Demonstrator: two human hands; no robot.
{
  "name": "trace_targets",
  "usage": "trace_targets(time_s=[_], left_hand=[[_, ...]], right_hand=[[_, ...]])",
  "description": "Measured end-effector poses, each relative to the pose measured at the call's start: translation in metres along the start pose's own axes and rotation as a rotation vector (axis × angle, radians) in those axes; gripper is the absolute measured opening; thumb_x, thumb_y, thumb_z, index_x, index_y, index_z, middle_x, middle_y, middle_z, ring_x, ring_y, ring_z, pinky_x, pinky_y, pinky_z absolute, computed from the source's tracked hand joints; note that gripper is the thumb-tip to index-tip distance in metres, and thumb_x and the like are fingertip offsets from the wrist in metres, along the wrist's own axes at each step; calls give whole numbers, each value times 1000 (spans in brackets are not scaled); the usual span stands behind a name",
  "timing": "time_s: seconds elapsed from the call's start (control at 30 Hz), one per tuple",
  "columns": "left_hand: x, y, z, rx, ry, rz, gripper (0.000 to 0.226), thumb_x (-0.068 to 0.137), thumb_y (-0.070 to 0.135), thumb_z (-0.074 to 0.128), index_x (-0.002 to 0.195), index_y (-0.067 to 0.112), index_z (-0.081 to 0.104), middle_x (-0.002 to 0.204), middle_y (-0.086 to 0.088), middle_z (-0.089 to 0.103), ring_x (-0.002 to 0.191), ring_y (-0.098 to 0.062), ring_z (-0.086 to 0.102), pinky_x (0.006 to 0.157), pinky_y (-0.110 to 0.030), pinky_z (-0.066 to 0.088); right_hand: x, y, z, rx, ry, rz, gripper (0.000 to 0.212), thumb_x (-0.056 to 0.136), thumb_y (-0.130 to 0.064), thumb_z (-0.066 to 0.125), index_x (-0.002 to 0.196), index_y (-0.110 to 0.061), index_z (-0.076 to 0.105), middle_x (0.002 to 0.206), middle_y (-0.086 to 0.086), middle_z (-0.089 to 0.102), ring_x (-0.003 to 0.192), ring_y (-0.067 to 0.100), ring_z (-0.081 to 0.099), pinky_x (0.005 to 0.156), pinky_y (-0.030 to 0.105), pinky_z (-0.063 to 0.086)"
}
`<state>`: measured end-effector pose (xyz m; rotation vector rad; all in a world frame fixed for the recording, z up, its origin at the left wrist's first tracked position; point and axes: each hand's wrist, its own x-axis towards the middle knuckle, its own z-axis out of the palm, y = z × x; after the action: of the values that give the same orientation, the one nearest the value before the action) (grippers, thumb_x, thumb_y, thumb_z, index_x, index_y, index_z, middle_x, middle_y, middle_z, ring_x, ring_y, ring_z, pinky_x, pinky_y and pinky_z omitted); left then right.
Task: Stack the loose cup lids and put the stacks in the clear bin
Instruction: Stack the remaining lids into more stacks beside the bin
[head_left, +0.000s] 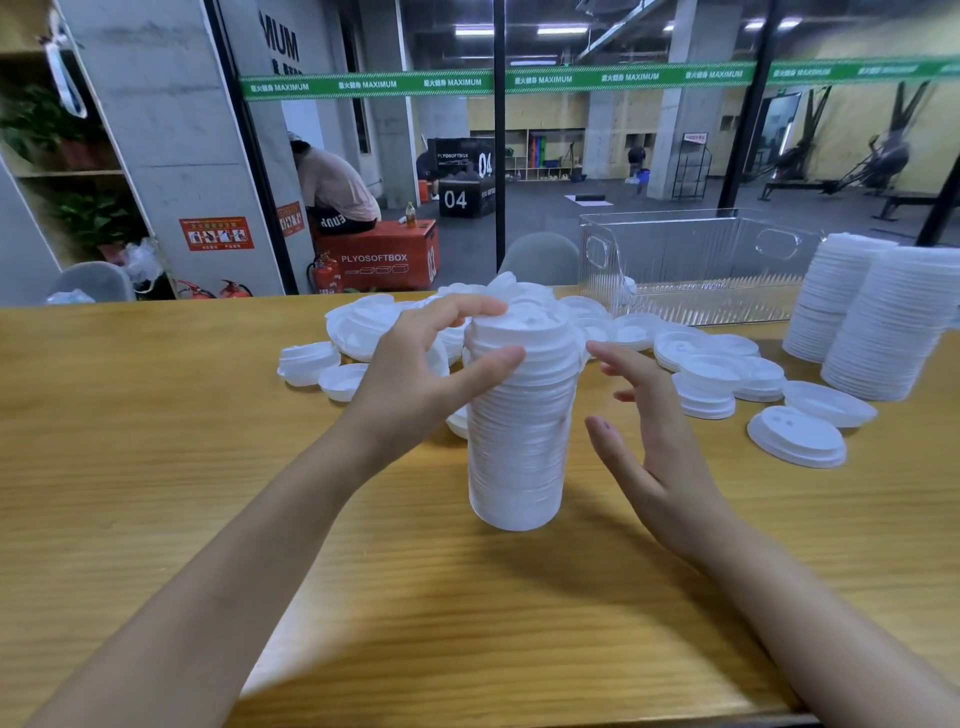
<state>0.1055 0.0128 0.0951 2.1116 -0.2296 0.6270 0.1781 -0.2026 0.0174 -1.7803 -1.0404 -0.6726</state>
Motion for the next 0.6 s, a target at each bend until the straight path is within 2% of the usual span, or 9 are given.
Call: trace_targets(time_s=[0.27, 0.37, 0.47, 0.6], left_hand=[[-1, 0, 2, 5, -18, 26, 49, 69, 63, 66, 115, 46, 61, 122, 29, 59, 126, 0, 45, 105, -27, 34], [-2, -4, 3, 0, -15, 21, 48, 69, 62, 67, 114, 47, 62, 122, 27, 59, 126, -3, 45, 106, -30, 35], [-4, -7, 4, 1, -19, 10, 54, 68, 64, 66, 118, 46, 61, 127, 22, 58, 125, 0, 46, 101, -20, 32], [-12, -10, 1, 2, 5, -11, 67, 71, 68, 60, 132, 46, 47, 134, 26, 51, 122, 6, 46, 93, -6, 33]], right_hand=[[0, -1, 0, 1, -12, 0, 51, 100, -55, 38, 145, -30, 34, 144, -20, 39, 130, 18, 44, 105, 48, 39], [0, -1, 0, 4, -13, -2, 51, 100, -55, 39, 145, -30, 34, 144, -20, 40, 131, 18, 44, 105, 48, 39], [0, 0, 0, 4, -16, -6, 51, 100, -55, 39, 145, -30, 34, 143, -20, 40, 130, 18, 44, 105, 45, 39], [0, -2, -1, 6, -21, 50, 51, 97, -51, 46, 143, -33, 35, 143, -17, 43, 130, 17, 45, 105, 45, 40]])
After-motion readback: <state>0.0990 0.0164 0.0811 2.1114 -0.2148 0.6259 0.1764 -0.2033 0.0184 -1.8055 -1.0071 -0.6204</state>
